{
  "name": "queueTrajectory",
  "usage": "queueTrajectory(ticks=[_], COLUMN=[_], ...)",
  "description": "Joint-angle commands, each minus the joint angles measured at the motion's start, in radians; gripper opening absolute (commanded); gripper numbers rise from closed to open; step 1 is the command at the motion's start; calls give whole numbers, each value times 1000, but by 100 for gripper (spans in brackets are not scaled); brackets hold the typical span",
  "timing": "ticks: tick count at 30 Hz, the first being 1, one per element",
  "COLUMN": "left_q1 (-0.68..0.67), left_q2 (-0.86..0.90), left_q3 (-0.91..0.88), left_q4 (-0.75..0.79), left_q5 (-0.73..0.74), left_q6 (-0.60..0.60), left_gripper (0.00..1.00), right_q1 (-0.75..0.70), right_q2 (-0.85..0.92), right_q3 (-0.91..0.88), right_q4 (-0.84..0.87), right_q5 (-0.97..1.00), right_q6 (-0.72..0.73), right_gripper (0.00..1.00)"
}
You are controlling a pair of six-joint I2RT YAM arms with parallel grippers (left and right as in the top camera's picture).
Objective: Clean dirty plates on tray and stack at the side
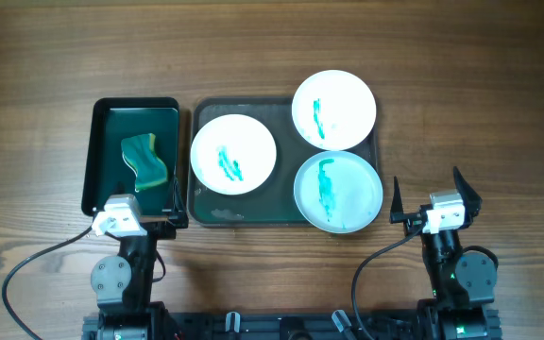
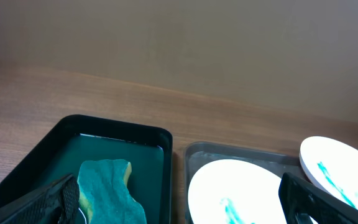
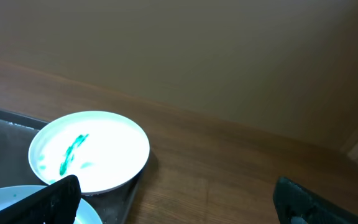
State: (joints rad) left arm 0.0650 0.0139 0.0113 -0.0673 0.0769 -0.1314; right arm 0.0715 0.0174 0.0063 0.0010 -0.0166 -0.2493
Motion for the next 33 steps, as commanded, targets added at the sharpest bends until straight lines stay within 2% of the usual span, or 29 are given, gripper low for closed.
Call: queueTrajectory(ticks=[1, 20, 23, 29, 33], left_q1=[5, 5, 5, 5, 5], left_q2=[-7, -7, -7, 19, 143], left_q3=[-5, -5, 13, 130, 276], left_q4=[-4, 1, 45, -98, -198], left_q5=[1, 9, 46, 46, 46], left_q6=[23, 12, 12, 13, 13], left_gripper=[100, 100, 100, 100, 100], right_q1=[4, 4, 4, 4, 4], right_q2=[-3, -3, -3, -3, 44], right_q3=[-1, -1, -1, 36, 133], right_q4=[6, 5, 6, -3, -30], right_q5=[23, -3, -3, -103, -166], right_q6=[-13, -9, 92, 129, 129], right_gripper=[100, 100, 100, 100, 100])
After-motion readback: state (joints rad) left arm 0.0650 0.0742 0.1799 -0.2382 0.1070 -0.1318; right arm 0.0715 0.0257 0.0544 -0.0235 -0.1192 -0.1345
